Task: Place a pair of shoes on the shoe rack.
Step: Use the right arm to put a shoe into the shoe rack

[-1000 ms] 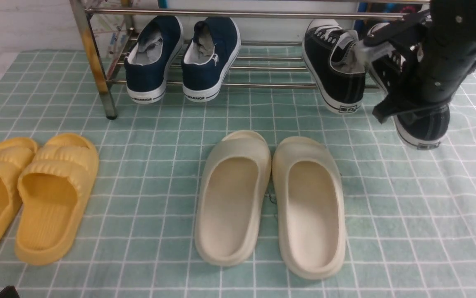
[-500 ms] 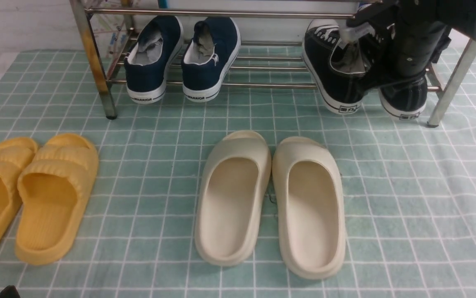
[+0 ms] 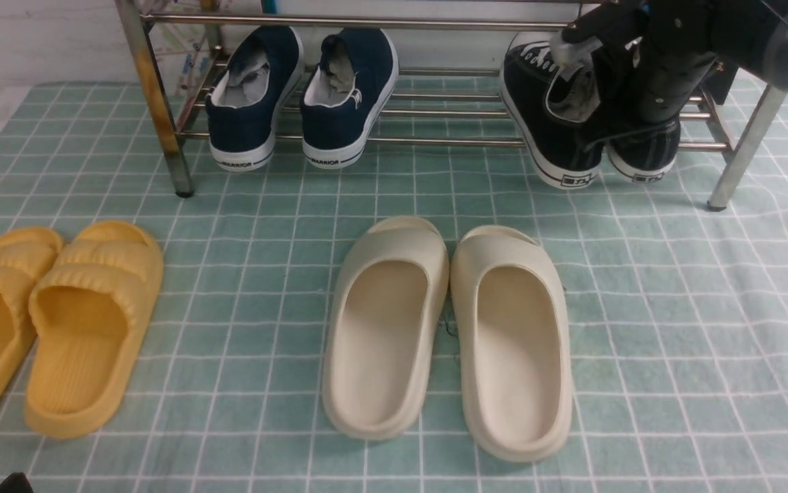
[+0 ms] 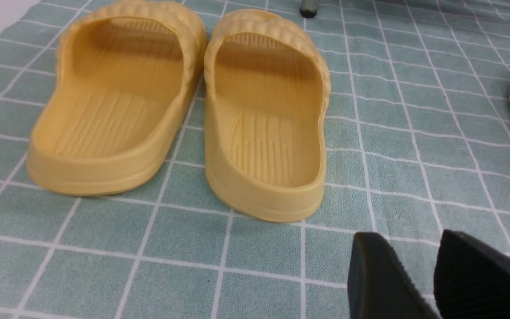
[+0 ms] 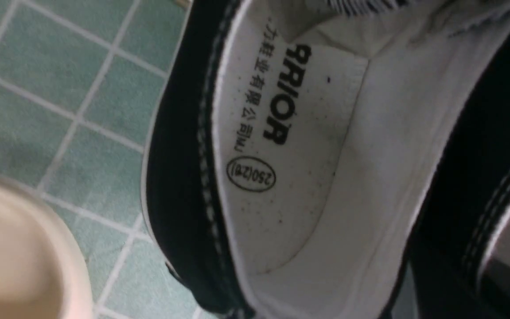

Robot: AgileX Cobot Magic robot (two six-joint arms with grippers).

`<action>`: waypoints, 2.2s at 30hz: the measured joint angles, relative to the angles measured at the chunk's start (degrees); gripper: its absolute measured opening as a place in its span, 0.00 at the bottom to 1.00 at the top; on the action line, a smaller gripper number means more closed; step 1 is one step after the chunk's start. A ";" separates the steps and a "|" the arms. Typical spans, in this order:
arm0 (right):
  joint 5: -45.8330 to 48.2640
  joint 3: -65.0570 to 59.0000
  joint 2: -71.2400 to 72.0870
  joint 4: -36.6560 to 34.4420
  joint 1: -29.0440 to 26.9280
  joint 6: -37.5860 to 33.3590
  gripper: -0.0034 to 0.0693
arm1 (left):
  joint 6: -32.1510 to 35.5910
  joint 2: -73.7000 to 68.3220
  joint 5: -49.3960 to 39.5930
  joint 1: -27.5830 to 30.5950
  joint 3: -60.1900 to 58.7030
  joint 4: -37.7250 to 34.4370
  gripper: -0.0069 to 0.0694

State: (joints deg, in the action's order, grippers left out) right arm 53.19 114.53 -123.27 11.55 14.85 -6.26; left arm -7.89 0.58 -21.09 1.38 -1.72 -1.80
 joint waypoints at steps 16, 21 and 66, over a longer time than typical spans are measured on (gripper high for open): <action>-2.22 0.05 -0.05 -2.07 -0.06 0.66 0.21 | 0.00 0.00 0.00 0.00 0.00 0.00 0.39; -2.18 0.19 1.70 -0.71 -0.06 1.70 0.50 | 0.00 0.00 0.00 0.00 0.00 0.00 0.40; 8.70 -3.19 3.59 4.73 -1.20 7.46 0.05 | 0.00 0.00 0.00 0.00 0.00 0.00 0.40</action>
State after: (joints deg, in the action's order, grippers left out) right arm 61.89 111.34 -119.68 16.28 13.65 1.19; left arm -7.89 0.58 -21.09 1.38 -1.72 -1.80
